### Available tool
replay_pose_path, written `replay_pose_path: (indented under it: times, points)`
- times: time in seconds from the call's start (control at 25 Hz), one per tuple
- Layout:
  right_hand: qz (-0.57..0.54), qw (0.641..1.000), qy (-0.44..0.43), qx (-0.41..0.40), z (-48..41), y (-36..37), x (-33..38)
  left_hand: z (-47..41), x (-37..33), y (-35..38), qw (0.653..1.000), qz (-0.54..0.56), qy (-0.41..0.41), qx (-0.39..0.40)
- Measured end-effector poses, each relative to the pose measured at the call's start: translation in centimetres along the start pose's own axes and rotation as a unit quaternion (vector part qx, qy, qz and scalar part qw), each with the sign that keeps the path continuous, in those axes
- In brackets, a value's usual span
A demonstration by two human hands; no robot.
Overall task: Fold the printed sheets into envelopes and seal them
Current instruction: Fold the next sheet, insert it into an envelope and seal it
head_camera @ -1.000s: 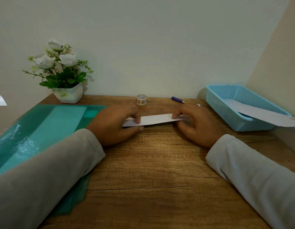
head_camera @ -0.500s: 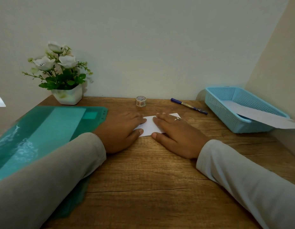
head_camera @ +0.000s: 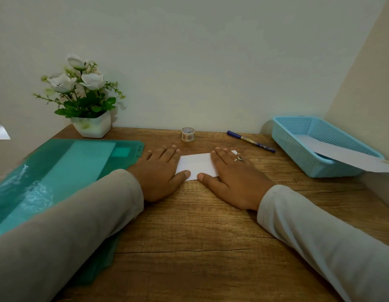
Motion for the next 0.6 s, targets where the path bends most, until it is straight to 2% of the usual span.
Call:
replay_pose_path:
  times: [0.28,0.6]
  points:
    - [-0.028,0.996,-0.067,0.051,-0.7,0.5,1.9,0.0,0.0,0.1,1.000,0.005,-0.001,0.010]
    - [-0.019,0.998,0.049,0.037,-0.8,-1.0,-3.2,0.7,1.5,0.0,0.996,-0.054,-0.055,0.048]
Point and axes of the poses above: each hand's wrist, its own z-axis away from the middle knuckle, its own y-axis out of the palm, x = y × z, the point moved 7 cm from there along -z, towards the middle knuckle, and after that the axes turned 15 degrees about -z, right-handed, at the moved point
